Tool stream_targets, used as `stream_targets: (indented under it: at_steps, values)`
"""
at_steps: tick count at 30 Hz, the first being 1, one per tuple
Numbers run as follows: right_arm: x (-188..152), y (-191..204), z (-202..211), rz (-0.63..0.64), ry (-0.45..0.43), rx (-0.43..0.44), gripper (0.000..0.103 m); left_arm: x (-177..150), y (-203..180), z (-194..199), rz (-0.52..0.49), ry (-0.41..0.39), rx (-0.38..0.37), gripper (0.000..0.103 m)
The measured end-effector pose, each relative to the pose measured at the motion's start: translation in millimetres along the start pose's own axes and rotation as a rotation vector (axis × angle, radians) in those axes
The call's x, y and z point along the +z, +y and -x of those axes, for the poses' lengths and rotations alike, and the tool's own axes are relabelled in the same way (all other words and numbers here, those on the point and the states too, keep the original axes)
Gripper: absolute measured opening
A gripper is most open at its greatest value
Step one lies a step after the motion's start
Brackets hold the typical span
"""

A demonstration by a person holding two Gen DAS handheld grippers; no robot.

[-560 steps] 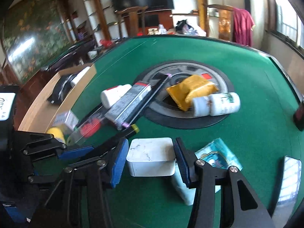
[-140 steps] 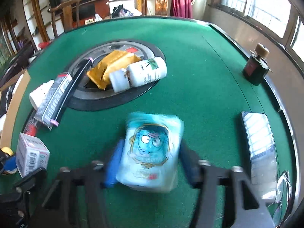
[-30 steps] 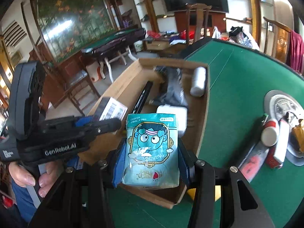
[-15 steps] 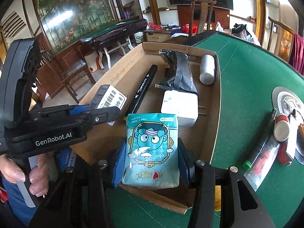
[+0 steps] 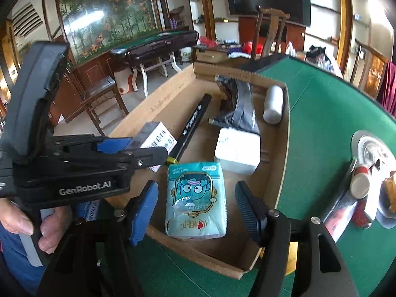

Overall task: Organize objects
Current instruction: 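Open the left tool to drop the medicine box while the right tool releases the snack bag, then move both tools back toward the items on the table, then grasp the yellow round tin with the left tool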

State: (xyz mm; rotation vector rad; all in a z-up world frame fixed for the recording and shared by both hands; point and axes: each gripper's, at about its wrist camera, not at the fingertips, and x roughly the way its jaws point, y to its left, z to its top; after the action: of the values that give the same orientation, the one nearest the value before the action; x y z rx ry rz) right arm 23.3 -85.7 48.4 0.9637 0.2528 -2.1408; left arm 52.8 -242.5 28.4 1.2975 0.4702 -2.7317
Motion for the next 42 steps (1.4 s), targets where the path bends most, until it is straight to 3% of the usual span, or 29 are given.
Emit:
stream_targets:
  at_steps: [8, 16, 19, 24, 37, 42]
  values:
    - [-6, -63, 65, -0.134, -0.136, -0.035, 0.072, 0, -30, 23, -0.078, -0.041, -0.043, 0.045]
    - [-52, -154, 98, -0.332, -0.169, -0.119, 0.072, -27, -125, 23, -0.418, -0.006, -0.185, 0.045]
    - [-66, -174, 104, -0.4, -0.181, -0.113, 0.072, -33, -153, 12, -0.483, 0.026, -0.167, 0.045]
    - [-77, -188, 111, -0.449, -0.198, -0.092, 0.072, -34, -178, -14, -0.509, 0.079, -0.104, 0.045]
    - [-81, -199, 134, -0.504, -0.269, -0.082, 0.072, -22, -192, -43, -0.529, 0.086, 0.031, 0.045]
    - [-82, -203, 135, -0.521, -0.271, -0.083, 0.072, -22, -192, -45, -0.544, 0.086, 0.037, 0.045]
